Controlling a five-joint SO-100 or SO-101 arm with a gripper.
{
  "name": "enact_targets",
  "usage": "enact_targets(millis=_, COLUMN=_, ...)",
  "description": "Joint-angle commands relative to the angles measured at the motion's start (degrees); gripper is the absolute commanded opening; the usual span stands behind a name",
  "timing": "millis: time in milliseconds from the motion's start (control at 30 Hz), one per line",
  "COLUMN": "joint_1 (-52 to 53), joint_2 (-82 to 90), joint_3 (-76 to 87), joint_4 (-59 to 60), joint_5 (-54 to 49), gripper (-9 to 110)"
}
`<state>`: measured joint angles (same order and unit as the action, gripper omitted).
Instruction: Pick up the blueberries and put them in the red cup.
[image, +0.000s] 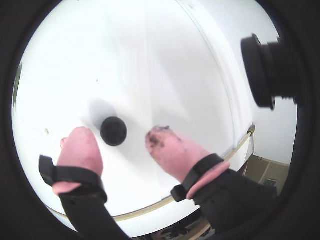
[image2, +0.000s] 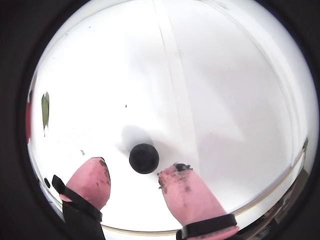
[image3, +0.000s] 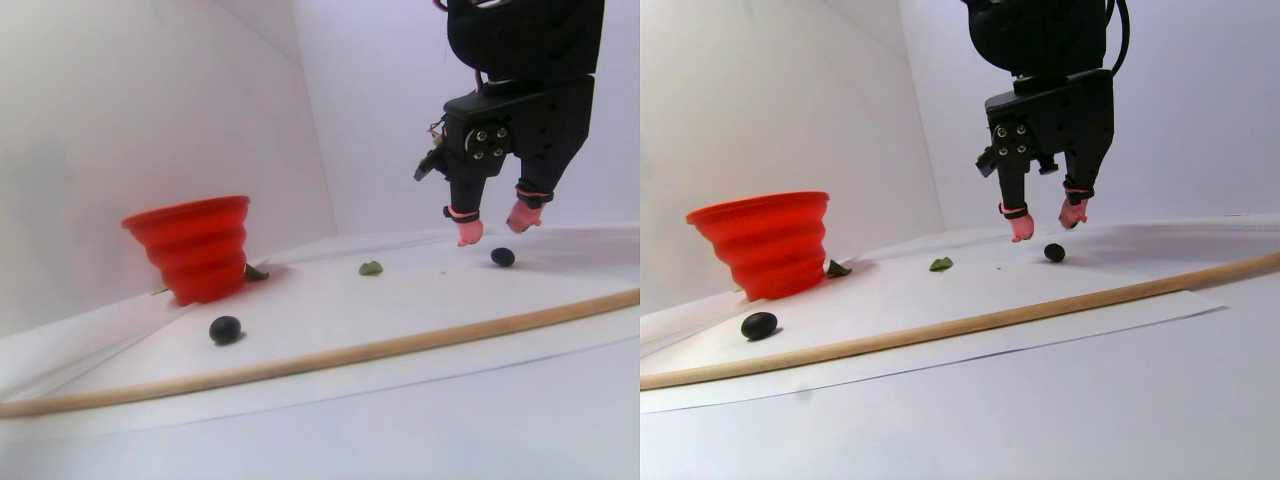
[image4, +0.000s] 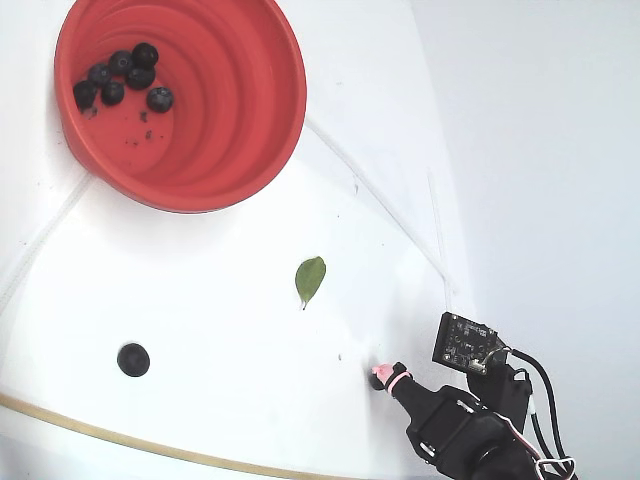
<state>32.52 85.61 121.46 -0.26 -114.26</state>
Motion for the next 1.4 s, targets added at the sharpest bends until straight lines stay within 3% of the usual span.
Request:
enact_targets(millis=0, joint_1=0.4, joint_2=0.1, joint_3=-4.5, joint_4=-1.5, joint_5=0.7, gripper=20)
enact_targets(millis=1367, joint_1=0.4, joint_2=-6.9, joint_3=-5.5, joint_4=-5.0, joint_5=0.5, gripper=16)
